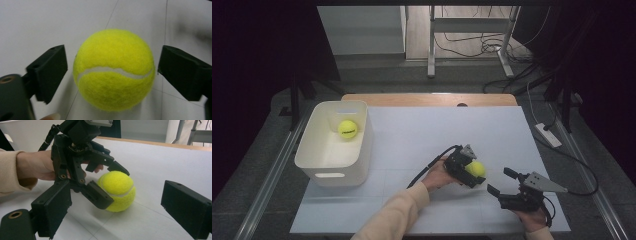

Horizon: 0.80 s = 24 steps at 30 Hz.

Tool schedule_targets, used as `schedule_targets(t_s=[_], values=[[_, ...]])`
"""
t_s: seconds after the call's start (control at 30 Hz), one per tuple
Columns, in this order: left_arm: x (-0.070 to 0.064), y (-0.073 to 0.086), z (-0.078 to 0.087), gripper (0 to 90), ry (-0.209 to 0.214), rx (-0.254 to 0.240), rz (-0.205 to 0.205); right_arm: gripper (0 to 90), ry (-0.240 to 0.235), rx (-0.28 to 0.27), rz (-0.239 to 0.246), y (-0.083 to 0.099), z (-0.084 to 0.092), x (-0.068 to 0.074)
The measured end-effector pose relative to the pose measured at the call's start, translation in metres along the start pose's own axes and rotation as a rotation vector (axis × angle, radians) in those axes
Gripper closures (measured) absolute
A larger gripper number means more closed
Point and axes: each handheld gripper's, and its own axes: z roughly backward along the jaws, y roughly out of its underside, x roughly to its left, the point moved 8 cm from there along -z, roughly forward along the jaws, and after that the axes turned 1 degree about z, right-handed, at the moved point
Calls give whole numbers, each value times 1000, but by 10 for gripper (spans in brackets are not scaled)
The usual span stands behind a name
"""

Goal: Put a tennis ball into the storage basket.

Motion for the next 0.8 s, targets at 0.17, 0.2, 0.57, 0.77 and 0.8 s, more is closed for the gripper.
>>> schedule_targets(t_s=[0.17,0.2,0.57,0.77,0.8], values=[[1,1,0,257,2,15,-7,90,3,2,-2,0,0,-1],[1,2,0,259,5,18,-8,90,3,2,-2,1,0,-1],[11,-1,22,265,-24,-21,23,90,7,4,2,1,0,-2],[14,-1,37,264,-39,-30,31,90,10,8,-3,2,0,-2],[15,0,39,265,-41,-33,32,90,10,9,-2,2,0,-2]])
